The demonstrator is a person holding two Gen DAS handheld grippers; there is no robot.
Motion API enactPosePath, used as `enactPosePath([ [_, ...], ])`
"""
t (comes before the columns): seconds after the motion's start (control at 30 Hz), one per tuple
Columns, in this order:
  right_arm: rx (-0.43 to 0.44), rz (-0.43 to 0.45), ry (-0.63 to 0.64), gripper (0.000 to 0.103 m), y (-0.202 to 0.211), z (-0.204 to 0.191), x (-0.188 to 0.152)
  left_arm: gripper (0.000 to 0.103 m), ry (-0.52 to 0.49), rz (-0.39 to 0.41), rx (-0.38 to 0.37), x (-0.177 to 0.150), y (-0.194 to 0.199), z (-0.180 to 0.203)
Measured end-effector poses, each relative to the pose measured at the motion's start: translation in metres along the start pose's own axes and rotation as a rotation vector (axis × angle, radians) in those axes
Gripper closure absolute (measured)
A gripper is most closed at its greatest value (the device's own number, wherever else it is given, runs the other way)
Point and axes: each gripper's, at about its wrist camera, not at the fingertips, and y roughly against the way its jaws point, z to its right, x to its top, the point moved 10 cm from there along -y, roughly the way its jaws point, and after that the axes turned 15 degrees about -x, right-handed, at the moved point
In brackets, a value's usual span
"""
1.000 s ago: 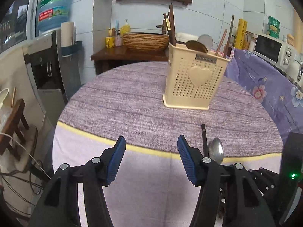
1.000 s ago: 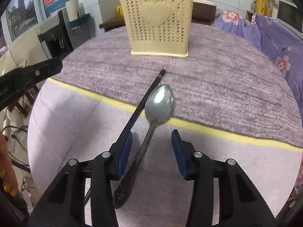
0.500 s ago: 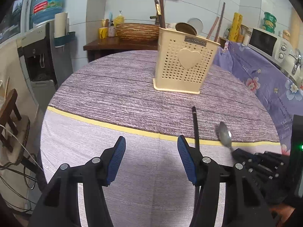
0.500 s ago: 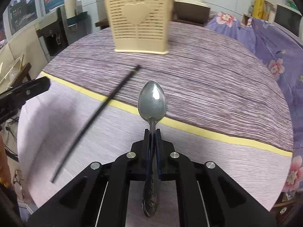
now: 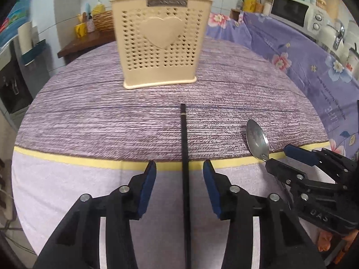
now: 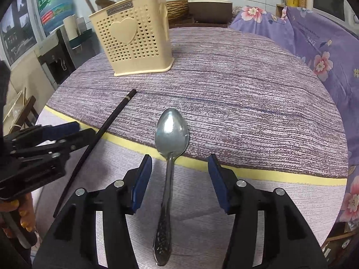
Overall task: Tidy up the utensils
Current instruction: 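Close the left tool on the black chopstick while the right tool holds the shiny spoon, then lift the black chopstick with the left tool while the right tool lifts the shiny spoon over the holder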
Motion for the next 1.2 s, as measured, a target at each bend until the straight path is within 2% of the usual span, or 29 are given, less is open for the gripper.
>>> enactPosePath([
  [0.03,0.001,0.003,-0.003,0.050,0.000,0.001,0.001,0.066,-0.005,-0.016,0.003,0.002,-0.008,0.000],
  [0.17,0.001,0.003,-0.002,0.050,-0.001,0.003,0.001,0.072,-0.043,-0.034,0.061,0.015,-0.026,-0.002],
  [0.27,0.007,0.002,0.010,0.050,-0.003,0.000,0.003,0.076,-0.049,-0.046,0.069,0.027,-0.035,-0.005],
  [0.4,0.011,-0.008,0.018,0.050,-0.006,-0.005,0.006,0.094,-0.049,-0.065,0.088,0.042,-0.043,-0.012],
  [0.5,0.023,-0.025,0.031,0.050,-0.009,-0.014,0.005,0.094,-0.044,-0.067,0.091,0.047,-0.045,-0.015],
  [0.63,-0.046,-0.025,0.066,0.049,-0.016,-0.017,0.008,0.094,-0.027,-0.063,0.087,0.049,-0.045,-0.018],
  [0.9,-0.083,-0.019,0.117,0.048,-0.028,-0.025,0.021,0.094,-0.007,-0.052,0.084,0.050,-0.042,-0.023],
  [0.97,-0.077,-0.020,0.117,0.051,-0.030,-0.027,0.024,0.094,-0.005,-0.047,0.082,0.050,-0.040,-0.025],
  [1.1,-0.069,-0.007,0.135,0.066,-0.034,-0.034,0.031,0.094,0.000,-0.029,0.078,0.054,-0.034,-0.026],
  [1.2,-0.065,-0.006,0.142,0.066,-0.034,-0.035,0.033,0.094,0.005,-0.001,0.074,0.057,-0.022,-0.027],
])
